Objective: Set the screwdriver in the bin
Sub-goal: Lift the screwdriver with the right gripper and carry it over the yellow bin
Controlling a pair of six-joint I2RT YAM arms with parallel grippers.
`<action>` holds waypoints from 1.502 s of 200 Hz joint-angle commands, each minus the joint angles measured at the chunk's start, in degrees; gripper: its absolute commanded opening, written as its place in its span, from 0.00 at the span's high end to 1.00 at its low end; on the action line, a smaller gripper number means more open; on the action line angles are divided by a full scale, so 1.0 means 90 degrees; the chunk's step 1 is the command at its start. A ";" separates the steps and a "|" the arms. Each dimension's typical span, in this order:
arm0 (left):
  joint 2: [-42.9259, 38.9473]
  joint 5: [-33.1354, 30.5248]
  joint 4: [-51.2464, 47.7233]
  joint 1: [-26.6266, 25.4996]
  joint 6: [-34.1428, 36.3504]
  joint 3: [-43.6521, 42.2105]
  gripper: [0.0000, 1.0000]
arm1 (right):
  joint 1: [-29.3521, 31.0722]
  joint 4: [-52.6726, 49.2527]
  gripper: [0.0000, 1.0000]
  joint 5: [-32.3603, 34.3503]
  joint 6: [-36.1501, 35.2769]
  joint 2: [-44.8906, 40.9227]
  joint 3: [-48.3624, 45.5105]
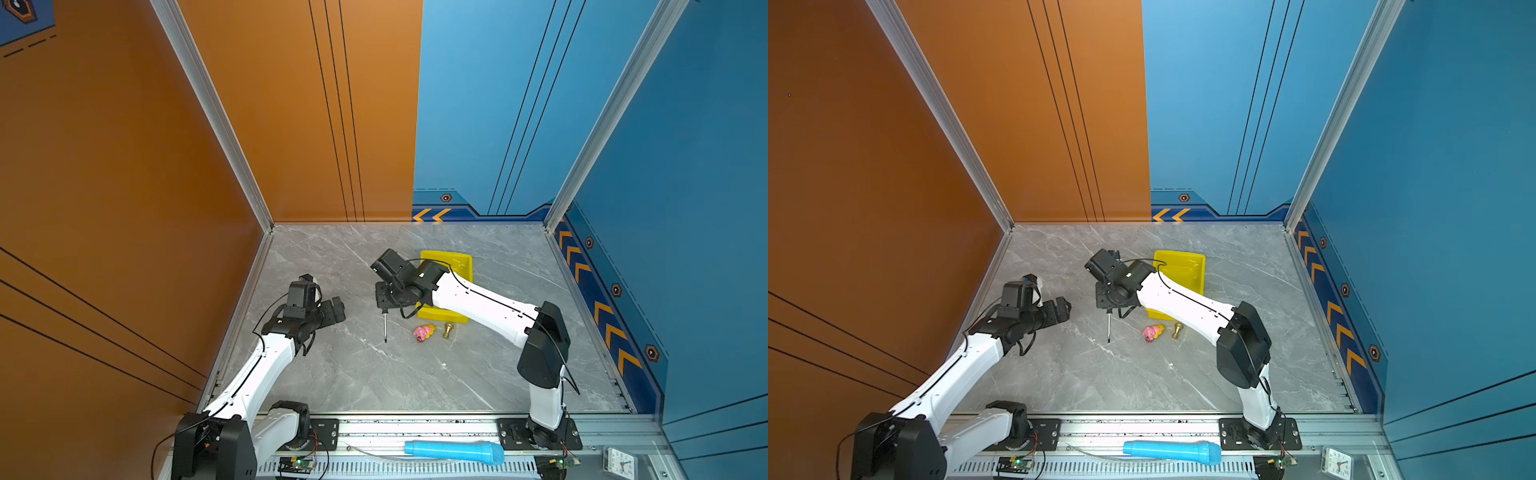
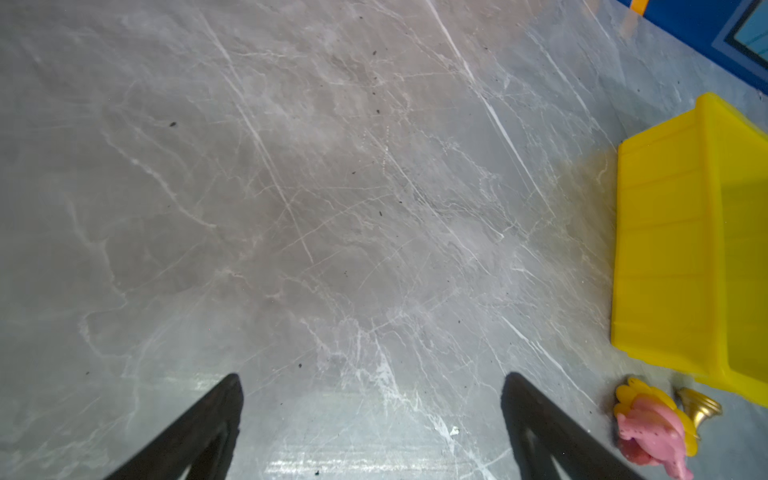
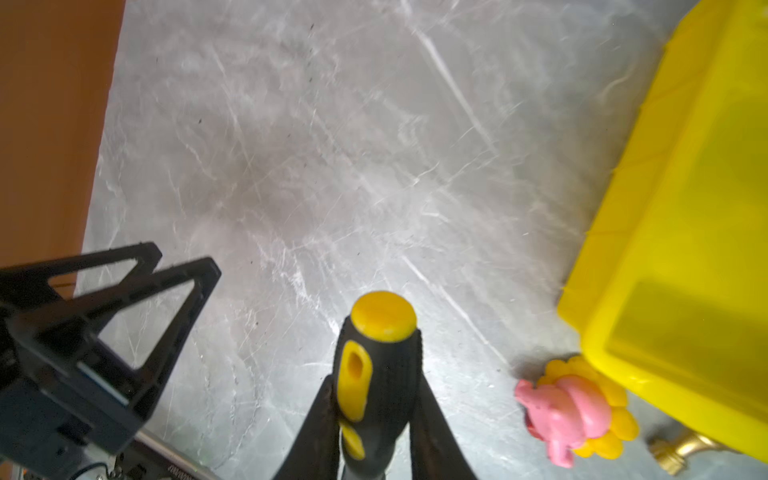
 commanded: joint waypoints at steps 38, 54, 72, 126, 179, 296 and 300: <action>0.0319 0.0191 0.1293 -0.1376 0.0753 0.0140 0.02 | -0.1247 -0.0075 1.00 0.0529 -0.0642 -0.0670 -0.0485; 0.0483 0.0353 0.1511 -0.1758 0.0981 0.0241 0.02 | -0.1631 -0.0078 1.00 0.0519 -0.0804 -0.0772 -0.0524; 0.0704 0.0427 0.1531 -0.2167 0.1215 0.0466 0.02 | -0.1942 -0.0079 1.00 0.0535 -0.1038 -0.0848 -0.0529; 0.1270 0.0218 0.1663 -0.3014 0.1225 0.1042 0.02 | -0.2736 -0.0015 1.00 0.0607 -0.1438 -0.0528 -0.0339; 0.1596 0.0370 0.1852 -0.3519 0.1213 0.1378 0.02 | -0.2968 0.0140 1.00 0.0627 -0.1597 0.0380 0.0232; 0.1747 0.0312 0.1740 -0.3606 0.1216 0.1510 0.02 | -0.2989 0.0244 1.00 0.0623 -0.1731 0.1769 0.0599; 0.1745 0.0311 0.1737 -0.3603 0.1218 0.1503 0.02 | -0.2981 0.0248 1.00 0.0615 -0.1732 0.1800 0.0594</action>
